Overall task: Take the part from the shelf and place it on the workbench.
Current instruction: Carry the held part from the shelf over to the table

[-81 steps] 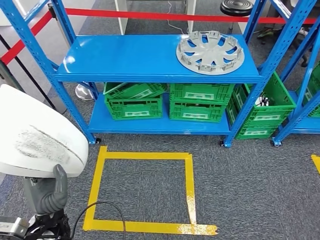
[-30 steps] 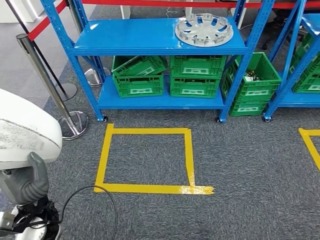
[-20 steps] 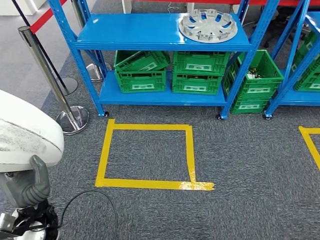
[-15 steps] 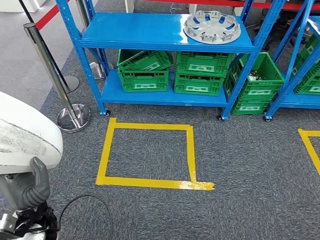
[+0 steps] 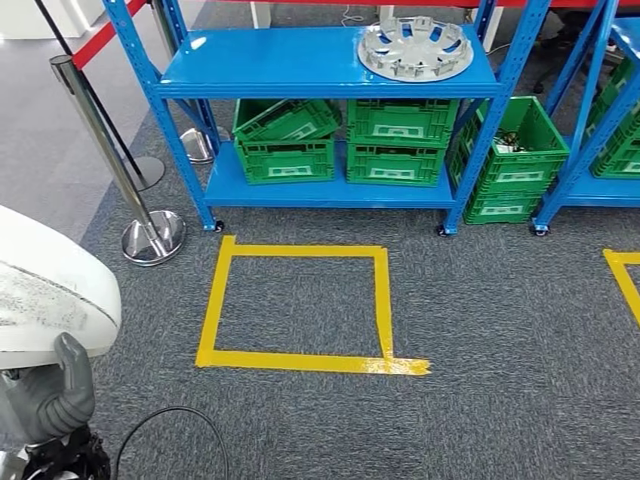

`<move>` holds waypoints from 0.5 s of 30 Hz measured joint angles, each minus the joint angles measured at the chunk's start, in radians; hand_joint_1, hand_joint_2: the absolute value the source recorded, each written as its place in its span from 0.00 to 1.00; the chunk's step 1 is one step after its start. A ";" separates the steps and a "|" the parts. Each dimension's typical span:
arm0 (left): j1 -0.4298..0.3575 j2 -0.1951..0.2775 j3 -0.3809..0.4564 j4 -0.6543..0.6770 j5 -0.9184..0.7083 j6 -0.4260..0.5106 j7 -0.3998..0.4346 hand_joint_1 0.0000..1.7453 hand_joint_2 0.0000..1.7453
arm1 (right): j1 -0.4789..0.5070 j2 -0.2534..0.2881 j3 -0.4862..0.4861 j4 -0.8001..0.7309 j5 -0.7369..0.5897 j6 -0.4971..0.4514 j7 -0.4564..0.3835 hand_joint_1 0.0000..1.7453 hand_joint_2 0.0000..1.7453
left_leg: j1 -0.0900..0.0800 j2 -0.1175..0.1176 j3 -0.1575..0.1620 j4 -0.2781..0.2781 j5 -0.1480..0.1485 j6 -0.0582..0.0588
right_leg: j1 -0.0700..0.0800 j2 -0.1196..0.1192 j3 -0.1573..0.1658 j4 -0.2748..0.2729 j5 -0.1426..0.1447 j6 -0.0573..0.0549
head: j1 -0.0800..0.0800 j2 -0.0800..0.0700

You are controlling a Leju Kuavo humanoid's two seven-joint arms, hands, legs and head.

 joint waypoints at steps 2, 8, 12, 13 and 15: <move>0.014 0.000 0.000 -0.002 -0.001 0.007 0.000 1.00 1.00 | 0.004 0.000 0.006 0.000 0.007 -0.001 0.009 0.00 0.00 | 0.001 0.000 -0.030 0.084 -0.027 -0.003 | 0.002 -0.016 -0.004 0.001 0.001 -0.001 | 0.000 0.000; 0.027 -0.001 0.000 -0.017 -0.002 0.009 -0.001 1.00 1.00 | 0.005 0.003 0.016 0.002 0.013 0.000 0.016 0.00 0.00 | -0.013 0.071 0.115 -0.204 0.097 0.025 | 0.012 -0.072 -0.001 0.004 -0.002 0.010 | 0.001 0.000; 0.036 -0.001 0.000 -0.030 -0.009 0.010 -0.003 1.00 1.00 | 0.002 0.003 0.020 0.003 0.033 -0.001 0.025 0.00 0.00 | -0.011 0.035 0.108 -0.218 0.109 0.049 | 0.010 -0.064 -0.007 0.021 -0.021 0.032 | 0.003 0.000; 0.036 -0.002 0.000 -0.033 -0.012 0.010 -0.003 1.00 1.00 | 0.002 0.003 0.023 0.003 0.046 -0.003 0.030 0.00 0.00 | -0.008 0.025 0.107 -0.222 0.114 0.056 | 0.009 -0.035 -0.024 0.058 -0.045 0.037 | 0.005 0.000; 0.036 -0.002 0.000 -0.037 -0.017 0.010 -0.001 1.00 1.00 | 0.005 0.003 0.036 0.005 0.076 -0.011 0.042 0.00 0.00 | -0.006 0.003 0.100 -0.223 0.121 0.063 | 0.005 0.018 -0.084 0.189 -0.115 0.042 | 0.009 0.000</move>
